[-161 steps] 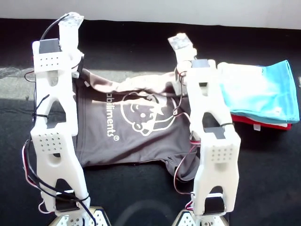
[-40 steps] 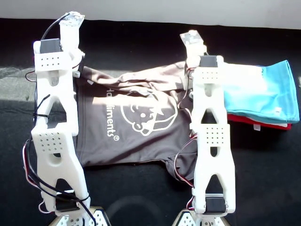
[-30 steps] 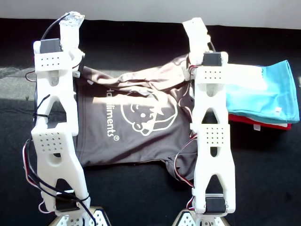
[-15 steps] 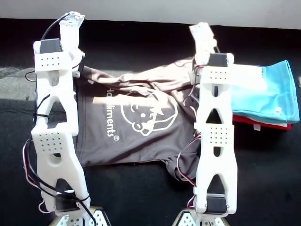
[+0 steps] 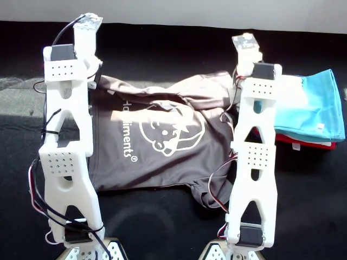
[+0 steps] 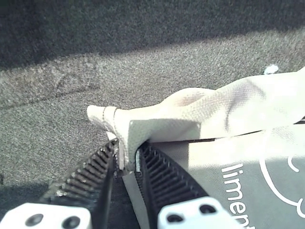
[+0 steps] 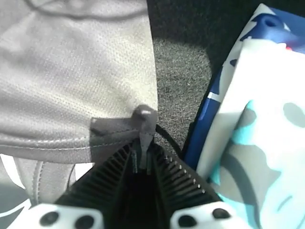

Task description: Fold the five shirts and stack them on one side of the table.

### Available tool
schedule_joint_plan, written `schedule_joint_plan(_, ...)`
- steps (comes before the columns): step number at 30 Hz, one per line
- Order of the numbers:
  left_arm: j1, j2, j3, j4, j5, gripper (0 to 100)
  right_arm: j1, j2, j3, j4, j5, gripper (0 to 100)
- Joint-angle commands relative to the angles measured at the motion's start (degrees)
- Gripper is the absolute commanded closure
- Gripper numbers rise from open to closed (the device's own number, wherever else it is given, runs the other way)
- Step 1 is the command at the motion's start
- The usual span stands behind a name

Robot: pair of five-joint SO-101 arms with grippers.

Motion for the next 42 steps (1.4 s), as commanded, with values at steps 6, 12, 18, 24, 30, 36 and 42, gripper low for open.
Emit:
schedule_joint_plan(6,1.89,-0.48,-0.22,-0.44,-0.44,99,-0.66,1.1,-2.33,1.01,-0.62,83.3)
schedule_joint_plan(12,1.89,-0.48,-0.22,-0.62,-0.44,99,-2.86,-0.92,-2.07,1.27,-0.7,81.1)
schedule_joint_plan(18,1.98,-0.48,-0.22,-0.62,-0.44,99,-4.88,-0.92,-1.98,1.27,-0.7,81.1)
schedule_joint_plan(24,1.98,-0.48,-0.22,-0.62,-0.44,99,-4.79,1.54,-0.92,-0.13,-0.53,81.1)
schedule_joint_plan(30,1.98,-0.48,-0.22,-0.62,-0.44,99,-2.51,2.77,-1.27,-2.15,-0.53,95.6)
schedule_joint_plan(36,1.89,-0.48,-0.22,-0.62,-0.44,99,1.36,-2.51,-1.36,-2.68,-0.53,99.3)
schedule_joint_plan(42,1.98,-0.48,-0.22,-0.62,-0.44,99,2.95,-9.36,-1.36,-1.98,-0.53,99.3)
